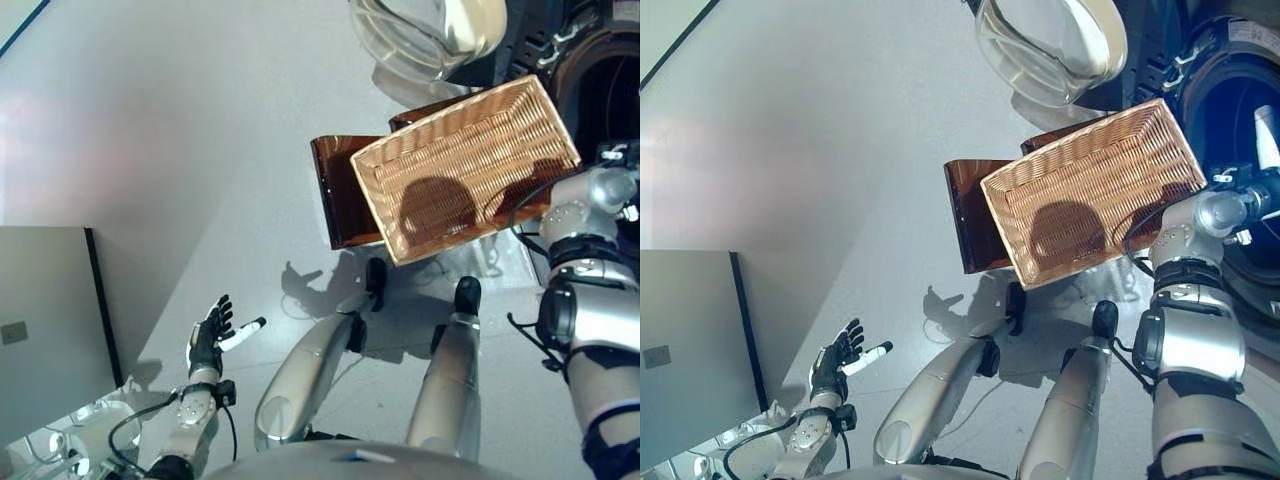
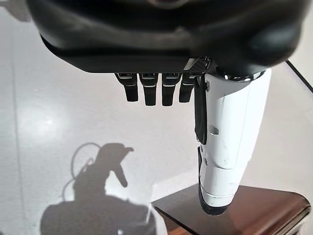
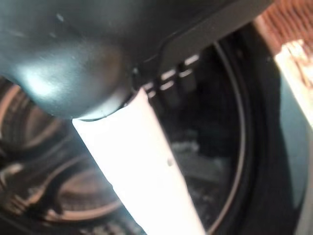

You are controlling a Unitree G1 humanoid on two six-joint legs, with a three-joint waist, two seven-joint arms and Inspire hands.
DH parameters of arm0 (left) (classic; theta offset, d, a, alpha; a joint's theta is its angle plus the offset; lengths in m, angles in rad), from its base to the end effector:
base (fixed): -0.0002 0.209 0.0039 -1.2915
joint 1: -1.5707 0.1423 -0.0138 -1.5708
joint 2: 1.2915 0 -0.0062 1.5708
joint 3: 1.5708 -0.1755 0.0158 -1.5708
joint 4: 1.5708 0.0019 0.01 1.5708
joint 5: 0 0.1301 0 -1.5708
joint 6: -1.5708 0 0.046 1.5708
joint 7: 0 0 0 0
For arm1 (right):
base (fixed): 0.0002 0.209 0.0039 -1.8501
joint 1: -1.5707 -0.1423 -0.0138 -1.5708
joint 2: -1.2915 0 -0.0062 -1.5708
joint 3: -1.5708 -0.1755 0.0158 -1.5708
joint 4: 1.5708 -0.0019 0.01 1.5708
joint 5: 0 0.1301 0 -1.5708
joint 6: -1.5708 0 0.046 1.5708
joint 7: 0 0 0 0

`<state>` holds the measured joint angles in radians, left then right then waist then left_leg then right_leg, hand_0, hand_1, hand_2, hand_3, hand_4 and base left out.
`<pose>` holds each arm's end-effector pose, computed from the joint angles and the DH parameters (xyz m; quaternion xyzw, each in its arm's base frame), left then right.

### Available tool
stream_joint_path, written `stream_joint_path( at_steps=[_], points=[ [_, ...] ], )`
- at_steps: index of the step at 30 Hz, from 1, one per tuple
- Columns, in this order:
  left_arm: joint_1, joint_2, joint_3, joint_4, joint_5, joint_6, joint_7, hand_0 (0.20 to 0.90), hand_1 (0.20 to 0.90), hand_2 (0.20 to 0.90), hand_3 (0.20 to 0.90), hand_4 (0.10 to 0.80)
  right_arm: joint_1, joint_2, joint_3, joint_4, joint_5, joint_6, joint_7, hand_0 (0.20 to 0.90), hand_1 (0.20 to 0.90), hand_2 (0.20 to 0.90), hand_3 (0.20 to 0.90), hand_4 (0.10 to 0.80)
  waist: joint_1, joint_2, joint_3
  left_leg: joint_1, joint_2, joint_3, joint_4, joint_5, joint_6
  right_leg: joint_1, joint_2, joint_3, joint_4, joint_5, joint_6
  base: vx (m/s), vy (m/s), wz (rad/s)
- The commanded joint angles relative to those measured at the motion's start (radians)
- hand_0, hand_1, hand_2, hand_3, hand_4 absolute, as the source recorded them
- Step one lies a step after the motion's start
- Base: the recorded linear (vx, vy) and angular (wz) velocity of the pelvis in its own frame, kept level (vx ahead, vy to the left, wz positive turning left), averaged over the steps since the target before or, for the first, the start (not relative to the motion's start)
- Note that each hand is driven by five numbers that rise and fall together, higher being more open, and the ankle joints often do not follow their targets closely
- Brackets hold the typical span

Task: Pick up the clothes and place them into the washing machine

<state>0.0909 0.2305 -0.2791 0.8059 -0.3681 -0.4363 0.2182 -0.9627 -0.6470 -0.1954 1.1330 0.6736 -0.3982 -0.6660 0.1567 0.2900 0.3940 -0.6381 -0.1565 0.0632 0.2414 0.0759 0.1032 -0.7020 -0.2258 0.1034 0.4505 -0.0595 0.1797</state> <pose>0.1132 0.1874 -0.0674 0.0142 0.2440 0.1123 0.9631 0.3076 -0.3126 0.1906 0.2039 -0.1676 -0.5362 0.8017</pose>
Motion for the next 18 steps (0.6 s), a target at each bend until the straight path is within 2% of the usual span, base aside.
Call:
stream_joint_path(
  at_steps=[1, 2, 4, 5, 6, 8, 14, 17, 18],
  points=[
    [0.021, 0.037, 0.061, 0.042, 0.013, -0.019, 0.033, 0.900, 0.900, 0.900, 0.900, 0.800, 0.049, -0.079, 0.082, 0.004, -0.077, -0.039, 0.052, 0.900, 0.900, 0.900, 0.900, 0.800, 0.021, -0.017, -0.096, -0.063, 0.010, -0.019, 0.072, -0.063, -0.080, 0.035, 0.045, -0.074, -0.085, 0.069, -0.130, -0.008, -0.040, 0.19],
    [0.021, 0.038, 0.067, 0.045, 0.017, -0.015, 0.028, 0.900, 0.900, 0.900, 0.900, 0.800, 0.066, -0.044, 0.115, 0.055, -0.099, -0.007, 0.068, 0.900, 0.900, 0.900, 0.900, 0.800, 0.024, -0.036, -0.092, -0.058, 0.016, -0.021, 0.076, -0.065, -0.079, 0.044, 0.048, -0.079, -0.087, 0.074, -0.130, -0.006, -0.033, 0.18],
    [0.021, 0.039, 0.073, 0.042, 0.023, -0.014, 0.028, 0.900, 0.900, 0.900, 0.900, 0.800, 0.077, -0.023, 0.129, 0.063, -0.096, 0.004, 0.101, 0.900, 0.900, 0.900, 0.900, 0.800, 0.021, -0.046, -0.087, -0.053, 0.018, -0.023, 0.078, -0.066, -0.079, 0.050, 0.049, -0.083, -0.088, 0.075, -0.131, -0.007, -0.040, 0.09],
    [0.019, 0.040, 0.085, 0.039, 0.028, -0.010, 0.023, 0.900, 0.900, 0.900, 0.900, 0.800, 0.110, 0.022, 0.163, 0.059, -0.108, 0.016, 0.137, 0.900, 0.900, 0.900, 0.900, 0.800, 0.023, -0.068, -0.083, -0.051, 0.025, -0.025, 0.083, -0.065, -0.078, 0.058, 0.051, -0.092, -0.090, 0.075, -0.132, -0.005, -0.038, 0.03],
    [0.020, 0.041, 0.086, 0.039, 0.028, -0.010, 0.023, 0.900, 0.900, 0.900, 0.900, 0.800, 0.111, 0.024, 0.163, 0.058, -0.108, 0.016, 0.136, 0.900, 0.900, 0.900, 0.900, 0.800, 0.022, -0.069, -0.083, -0.051, 0.025, -0.025, 0.083, -0.065, -0.078, 0.059, 0.051, -0.093, -0.090, 0.075, -0.132, -0.001, -0.052, 0.05],
    [0.022, 0.035, 0.101, 0.040, 0.029, -0.009, 0.021, 0.900, 0.900, 0.900, 0.900, 0.800, 0.192, 0.116, 0.170, 0.005, -0.116, 0.010, 0.162, 0.900, 0.900, 0.900, 0.900, 0.800, 0.020, -0.099, -0.075, -0.052, 0.032, -0.036, 0.094, -0.065, -0.079, 0.070, 0.053, -0.107, -0.088, 0.070, -0.136, 0.012, -0.047, 0.03],
    [0.025, 0.033, 0.123, 0.048, 0.036, -0.008, 0.015, 0.900, 0.900, 0.900, 0.900, 0.800, 0.249, 0.192, 0.176, -0.003, -0.117, 0.008, 0.186, 0.900, 0.900, 0.900, 0.900, 0.800, 0.027, -0.134, -0.073, -0.036, 0.035, -0.059, 0.101, -0.066, -0.081, 0.103, 0.050, -0.134, -0.088, 0.057, -0.139, 0.024, -0.047, 0.15],
    [0.017, 0.047, 0.154, 0.060, 0.058, 0.004, 0.019, 0.900, 0.900, 0.900, 0.900, 0.800, 0.275, 0.244, 0.207, 0.008, -0.128, 0.021, 0.218, 0.900, 0.900, 0.900, 0.900, 0.800, 0.045, -0.174, -0.079, -0.017, 0.039, -0.083, 0.100, -0.067, -0.082, 0.139, 0.048, -0.165, -0.097, 0.051, -0.139, 0.052, -0.068, 0.16],
    [0.017, 0.047, 0.154, 0.060, 0.058, 0.004, 0.020, 0.900, 0.900, 0.900, 0.900, 0.800, 0.275, 0.244, 0.206, 0.009, -0.127, 0.020, 0.219, 0.900, 0.900, 0.900, 0.900, 0.800, 0.045, -0.174, -0.078, -0.016, 0.038, -0.084, 0.100, -0.067, -0.082, 0.140, 0.047, -0.166, -0.098, 0.051, -0.139, 0.052, -0.058, 0.24]
  ],
)
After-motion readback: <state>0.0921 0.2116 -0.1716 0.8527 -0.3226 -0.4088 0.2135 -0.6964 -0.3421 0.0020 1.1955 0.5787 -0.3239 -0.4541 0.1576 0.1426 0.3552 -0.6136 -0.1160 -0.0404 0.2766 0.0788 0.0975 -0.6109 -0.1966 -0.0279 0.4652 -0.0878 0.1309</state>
